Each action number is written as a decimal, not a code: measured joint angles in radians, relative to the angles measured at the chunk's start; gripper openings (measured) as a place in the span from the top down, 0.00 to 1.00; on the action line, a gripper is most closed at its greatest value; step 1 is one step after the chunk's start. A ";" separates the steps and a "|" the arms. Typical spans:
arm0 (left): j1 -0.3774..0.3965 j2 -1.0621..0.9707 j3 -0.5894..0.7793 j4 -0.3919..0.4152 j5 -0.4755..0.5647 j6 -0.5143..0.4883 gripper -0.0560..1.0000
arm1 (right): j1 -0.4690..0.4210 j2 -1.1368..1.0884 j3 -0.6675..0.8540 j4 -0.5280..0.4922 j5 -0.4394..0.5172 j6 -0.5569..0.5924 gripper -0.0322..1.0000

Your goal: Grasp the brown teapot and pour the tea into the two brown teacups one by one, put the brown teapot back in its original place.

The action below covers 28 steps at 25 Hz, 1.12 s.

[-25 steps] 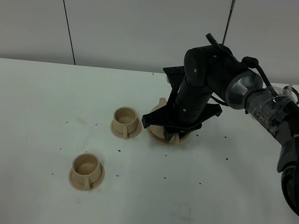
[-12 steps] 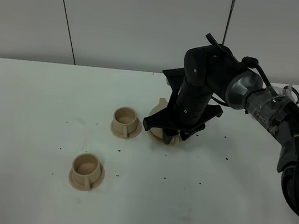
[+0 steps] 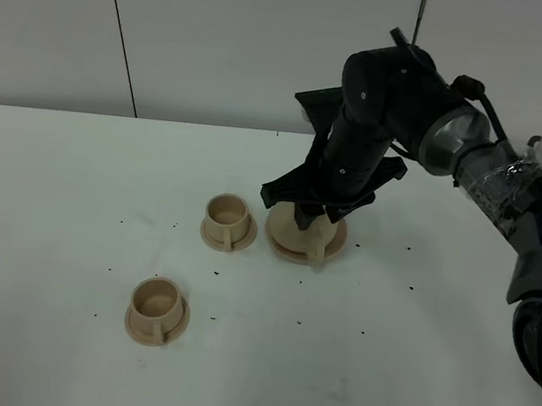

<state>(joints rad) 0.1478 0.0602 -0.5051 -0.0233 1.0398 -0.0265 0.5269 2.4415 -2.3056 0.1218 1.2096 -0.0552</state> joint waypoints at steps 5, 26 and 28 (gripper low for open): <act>0.000 0.000 0.000 0.000 0.000 0.000 0.72 | -0.047 0.003 0.000 0.064 0.003 -0.044 0.61; 0.000 0.000 0.000 0.000 0.000 0.000 0.72 | -0.042 0.012 -0.001 0.103 0.004 -0.075 0.66; 0.000 0.000 0.000 0.000 0.000 0.000 0.72 | -0.034 0.012 -0.001 0.087 0.004 -0.076 0.67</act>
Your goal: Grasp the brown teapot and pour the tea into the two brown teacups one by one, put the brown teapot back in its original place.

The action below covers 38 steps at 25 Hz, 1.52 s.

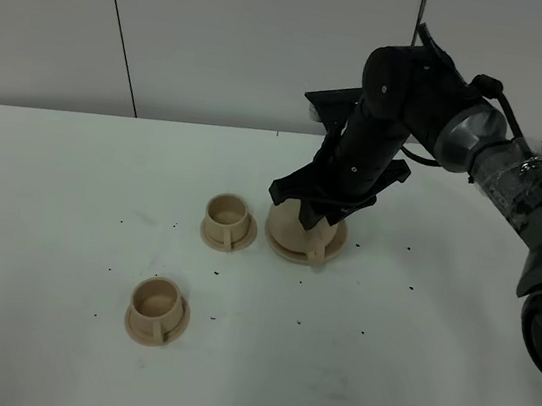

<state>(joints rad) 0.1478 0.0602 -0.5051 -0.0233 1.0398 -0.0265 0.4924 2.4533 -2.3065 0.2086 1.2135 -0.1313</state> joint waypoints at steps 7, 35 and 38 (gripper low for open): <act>0.000 0.000 0.000 0.000 0.000 0.000 0.72 | 0.002 0.000 0.000 -0.039 0.000 -0.018 0.68; 0.000 0.000 0.000 0.000 0.000 0.000 0.72 | 0.003 0.034 0.000 -0.009 0.005 -0.025 0.68; 0.000 0.000 0.000 0.000 0.000 0.000 0.72 | 0.003 0.034 0.000 -0.009 0.006 -0.025 0.68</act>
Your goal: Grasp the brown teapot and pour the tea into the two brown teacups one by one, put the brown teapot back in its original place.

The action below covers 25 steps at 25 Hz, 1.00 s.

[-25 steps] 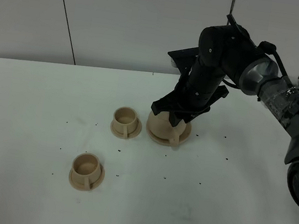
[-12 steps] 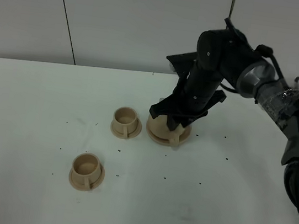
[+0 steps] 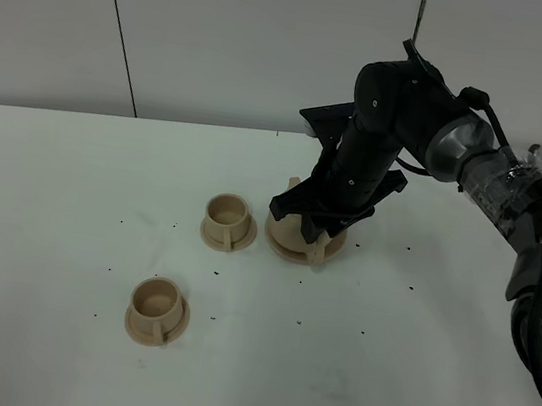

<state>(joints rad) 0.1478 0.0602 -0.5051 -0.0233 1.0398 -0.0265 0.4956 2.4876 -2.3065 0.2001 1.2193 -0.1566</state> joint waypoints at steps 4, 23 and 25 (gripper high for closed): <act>0.000 0.000 0.000 0.000 0.000 0.000 0.72 | 0.000 0.000 0.000 0.000 0.000 0.000 0.69; 0.000 0.000 0.000 0.000 0.000 0.000 0.72 | 0.000 0.007 0.000 -0.002 0.001 0.000 0.72; 0.000 0.000 0.000 0.000 0.000 0.000 0.72 | 0.000 0.007 0.000 -0.002 0.001 0.001 0.72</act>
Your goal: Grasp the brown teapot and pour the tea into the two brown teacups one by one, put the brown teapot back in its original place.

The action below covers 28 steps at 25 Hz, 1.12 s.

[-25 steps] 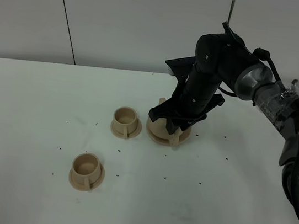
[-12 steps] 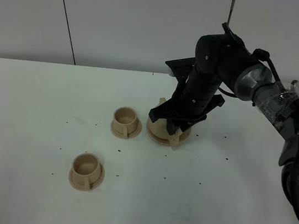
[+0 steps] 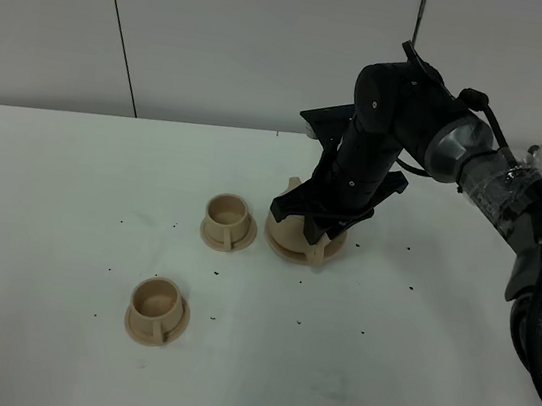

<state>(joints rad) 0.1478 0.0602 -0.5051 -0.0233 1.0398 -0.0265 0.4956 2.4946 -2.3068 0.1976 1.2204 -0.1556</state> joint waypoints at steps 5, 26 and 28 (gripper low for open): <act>0.000 0.000 0.000 0.000 0.000 0.000 0.72 | 0.000 0.000 0.000 -0.001 0.000 0.016 0.73; 0.000 0.000 0.000 0.000 0.000 0.000 0.72 | 0.000 -0.001 0.000 -0.003 0.003 0.023 0.68; 0.000 0.000 0.000 0.000 0.000 0.000 0.72 | 0.000 -0.002 0.000 -0.011 0.003 0.025 0.68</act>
<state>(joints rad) 0.1478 0.0602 -0.5051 -0.0233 1.0398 -0.0265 0.4956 2.4928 -2.3068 0.1864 1.2230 -0.1304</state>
